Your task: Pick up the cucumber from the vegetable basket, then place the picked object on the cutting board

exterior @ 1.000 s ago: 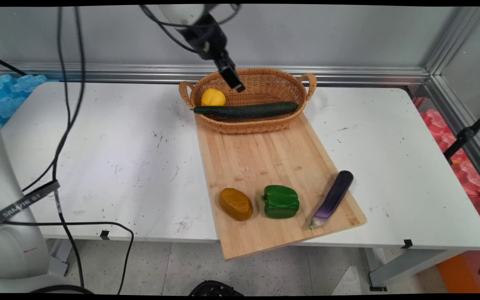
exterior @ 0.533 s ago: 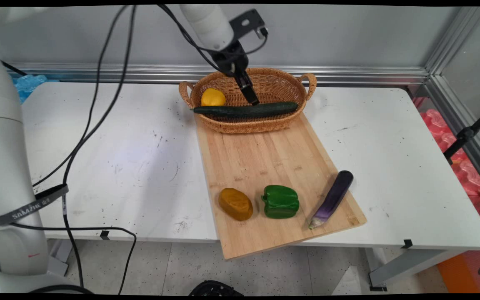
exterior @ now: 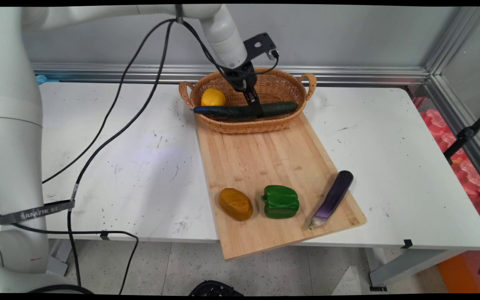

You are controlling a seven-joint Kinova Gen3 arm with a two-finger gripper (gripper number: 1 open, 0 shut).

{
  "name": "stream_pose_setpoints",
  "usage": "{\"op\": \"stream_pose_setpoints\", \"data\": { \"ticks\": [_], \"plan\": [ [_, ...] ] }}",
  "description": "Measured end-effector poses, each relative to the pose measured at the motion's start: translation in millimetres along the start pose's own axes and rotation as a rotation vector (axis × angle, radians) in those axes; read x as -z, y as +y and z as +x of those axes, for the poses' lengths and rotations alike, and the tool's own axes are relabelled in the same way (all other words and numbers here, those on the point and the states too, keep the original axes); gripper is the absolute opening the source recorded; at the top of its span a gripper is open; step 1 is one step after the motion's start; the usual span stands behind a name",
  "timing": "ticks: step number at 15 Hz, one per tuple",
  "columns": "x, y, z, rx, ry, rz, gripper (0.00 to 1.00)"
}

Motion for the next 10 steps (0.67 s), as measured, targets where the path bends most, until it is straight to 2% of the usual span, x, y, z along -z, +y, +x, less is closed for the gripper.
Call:
{"op": "stream_pose_setpoints", "data": {
  "ticks": [3,4,7,10],
  "plan": [
    [-9,-1,0,0.0,-0.014,-0.001,1.0],
    [-11,-1,0,-0.002,-0.017,-0.002,0.0],
    [-8,-1,-2,-0.01,-0.019,-0.003,0.0],
    [8,0,-5,-0.014,-0.008,-0.001,0.0]
  ]
}}
